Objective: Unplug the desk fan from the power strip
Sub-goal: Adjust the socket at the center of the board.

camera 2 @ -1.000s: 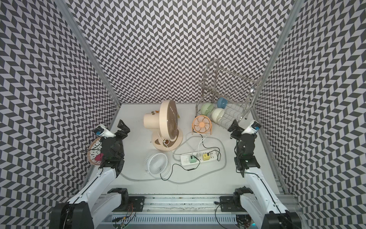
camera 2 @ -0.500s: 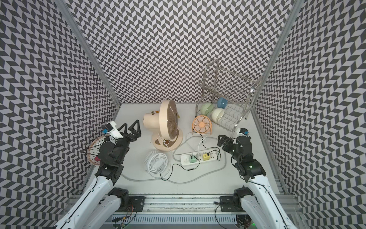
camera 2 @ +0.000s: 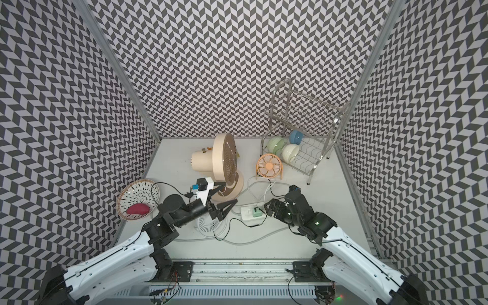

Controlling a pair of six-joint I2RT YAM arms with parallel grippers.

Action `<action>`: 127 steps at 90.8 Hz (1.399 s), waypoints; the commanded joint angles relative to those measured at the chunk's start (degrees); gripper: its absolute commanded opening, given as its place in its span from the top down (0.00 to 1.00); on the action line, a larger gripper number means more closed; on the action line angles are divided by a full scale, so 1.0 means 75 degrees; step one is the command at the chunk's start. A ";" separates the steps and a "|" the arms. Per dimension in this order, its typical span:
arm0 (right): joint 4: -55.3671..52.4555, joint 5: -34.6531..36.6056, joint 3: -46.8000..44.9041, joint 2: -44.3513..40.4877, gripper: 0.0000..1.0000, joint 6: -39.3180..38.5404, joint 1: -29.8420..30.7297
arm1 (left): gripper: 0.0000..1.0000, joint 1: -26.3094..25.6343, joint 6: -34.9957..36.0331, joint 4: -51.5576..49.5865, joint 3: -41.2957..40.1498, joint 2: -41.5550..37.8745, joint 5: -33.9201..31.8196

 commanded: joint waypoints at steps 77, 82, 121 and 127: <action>0.0750 0.1543 0.0765 0.2679 0.27 0.1912 0.0054 | 0.12 -0.1326 -0.0560 0.1582 -0.1170 0.1006 -0.2855; 0.0680 0.1638 0.0840 0.2795 0.30 0.1864 0.0054 | 0.12 -0.1331 -0.0588 0.1498 -0.1171 0.1009 -0.2911; 0.0401 0.1694 0.1073 0.3281 0.42 0.1777 0.0054 | 0.12 -0.1325 -0.0627 0.1430 -0.1279 0.0895 -0.2993; 0.0343 0.1728 0.1094 0.3343 0.44 0.1690 0.0054 | 0.12 -0.1322 -0.0602 0.1408 -0.1268 0.0880 -0.2982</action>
